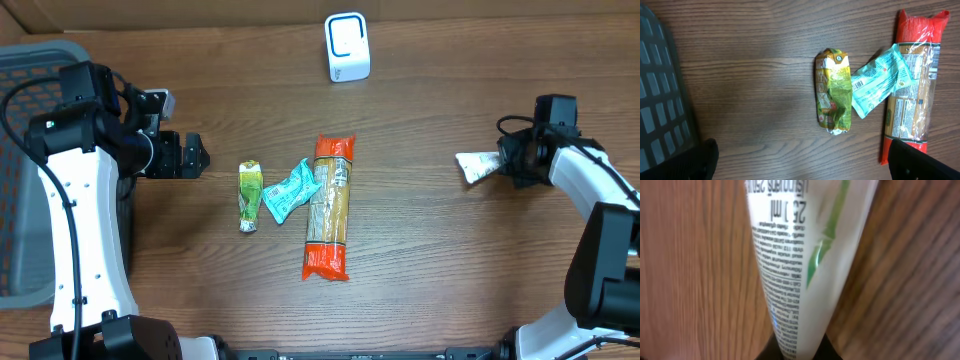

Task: Scan the item barcode
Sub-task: 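Carry the tube right and lay it on the table's right side, then move the right gripper left and grasp the red spaghetti pack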

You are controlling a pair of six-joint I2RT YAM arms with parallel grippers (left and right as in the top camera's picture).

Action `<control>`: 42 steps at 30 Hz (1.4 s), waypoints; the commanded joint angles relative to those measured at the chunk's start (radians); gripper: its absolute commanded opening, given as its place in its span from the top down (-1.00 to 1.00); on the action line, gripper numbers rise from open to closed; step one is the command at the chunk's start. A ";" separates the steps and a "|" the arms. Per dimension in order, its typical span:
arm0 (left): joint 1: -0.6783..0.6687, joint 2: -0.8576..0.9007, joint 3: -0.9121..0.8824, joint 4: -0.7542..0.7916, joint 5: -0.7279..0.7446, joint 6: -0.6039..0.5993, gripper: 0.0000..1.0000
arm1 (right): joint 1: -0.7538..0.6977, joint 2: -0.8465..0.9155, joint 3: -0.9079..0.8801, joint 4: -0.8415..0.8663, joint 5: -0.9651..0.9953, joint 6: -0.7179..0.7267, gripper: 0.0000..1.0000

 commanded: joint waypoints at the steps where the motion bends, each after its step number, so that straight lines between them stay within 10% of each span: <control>1: -0.002 -0.007 0.003 0.002 0.015 0.022 -0.99 | -0.003 -0.008 -0.029 -0.003 0.008 -0.002 0.36; 4: -0.002 -0.007 0.003 0.002 0.015 0.022 -0.99 | -0.003 -0.010 -0.027 -0.003 -0.021 -0.177 -0.80; 6: -0.002 -0.007 0.003 0.002 0.015 0.022 -0.99 | -0.004 -0.012 -0.013 -0.025 -0.060 -0.289 -1.00; 23: -0.002 -0.007 0.003 0.002 0.015 0.022 -0.99 | 0.262 -0.043 0.284 -0.439 -0.369 -0.960 -1.00; 42: -0.002 -0.007 0.003 0.002 0.015 0.022 -0.99 | 0.813 0.110 0.284 -0.345 -0.016 -1.048 -1.00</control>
